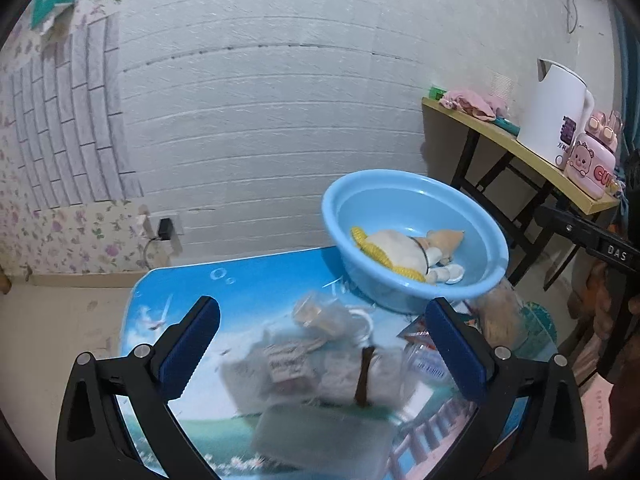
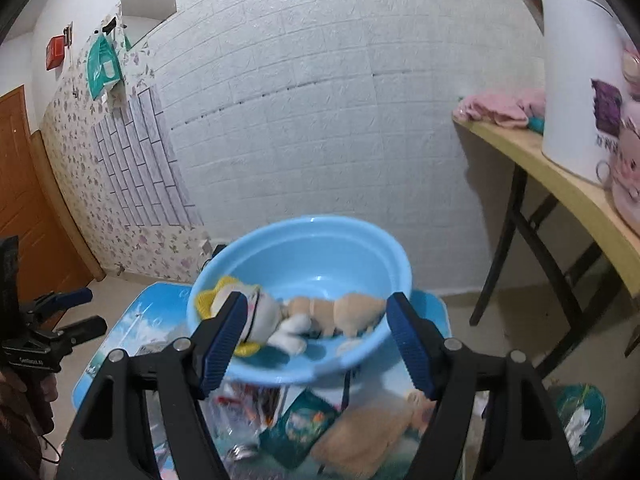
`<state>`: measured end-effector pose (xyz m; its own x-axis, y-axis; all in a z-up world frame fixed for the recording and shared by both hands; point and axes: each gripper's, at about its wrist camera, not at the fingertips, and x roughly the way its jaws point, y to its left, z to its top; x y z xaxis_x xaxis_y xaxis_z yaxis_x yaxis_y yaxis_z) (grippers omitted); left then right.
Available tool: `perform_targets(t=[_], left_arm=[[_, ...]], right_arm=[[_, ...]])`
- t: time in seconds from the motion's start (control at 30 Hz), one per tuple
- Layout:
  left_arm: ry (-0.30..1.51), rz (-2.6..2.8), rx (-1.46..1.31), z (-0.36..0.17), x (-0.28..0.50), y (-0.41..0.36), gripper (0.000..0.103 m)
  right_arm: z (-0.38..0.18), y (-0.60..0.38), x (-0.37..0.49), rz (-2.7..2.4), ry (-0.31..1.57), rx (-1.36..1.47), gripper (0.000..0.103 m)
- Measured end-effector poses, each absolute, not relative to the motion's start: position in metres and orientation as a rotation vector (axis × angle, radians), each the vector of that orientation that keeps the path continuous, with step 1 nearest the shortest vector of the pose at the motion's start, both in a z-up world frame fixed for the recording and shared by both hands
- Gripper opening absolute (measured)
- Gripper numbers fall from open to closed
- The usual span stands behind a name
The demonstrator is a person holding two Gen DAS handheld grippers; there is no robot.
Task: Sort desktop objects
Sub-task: 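Withdraw both tools from the basin back over the table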
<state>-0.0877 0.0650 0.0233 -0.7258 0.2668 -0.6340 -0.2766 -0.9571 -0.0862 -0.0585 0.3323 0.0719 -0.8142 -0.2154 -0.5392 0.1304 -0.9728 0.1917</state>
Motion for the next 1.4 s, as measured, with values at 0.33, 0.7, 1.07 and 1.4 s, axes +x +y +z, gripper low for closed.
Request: perform_targets(t=[0.33, 0.7, 1.07, 1.4], left_arm=[[-0.027, 2.647, -1.102, -0.02, -0.044, 0.043, 0.103], [-0.087, 2.567, -1.248, -0.073, -0.015, 0.043, 0.103], [-0.229, 2.595, -1.368, -0.089, -0.039, 0.071, 0.103], [-0.279, 2.691, -1.46, -0.096, -0.057, 0.075, 0.103]], right_arm=[[0.059, 0.293, -0.003, -2.825, -0.068, 0.891, 0.072], [-0.005, 0.29, 0.008, -2.777, -0.094, 1.174, 0.072], [-0.02, 0.304, 0.0, -2.859, -0.12, 1.266, 0.072], [-0.038, 0.329, -0.015, -2.915, -0.314, 1.371, 0.076]])
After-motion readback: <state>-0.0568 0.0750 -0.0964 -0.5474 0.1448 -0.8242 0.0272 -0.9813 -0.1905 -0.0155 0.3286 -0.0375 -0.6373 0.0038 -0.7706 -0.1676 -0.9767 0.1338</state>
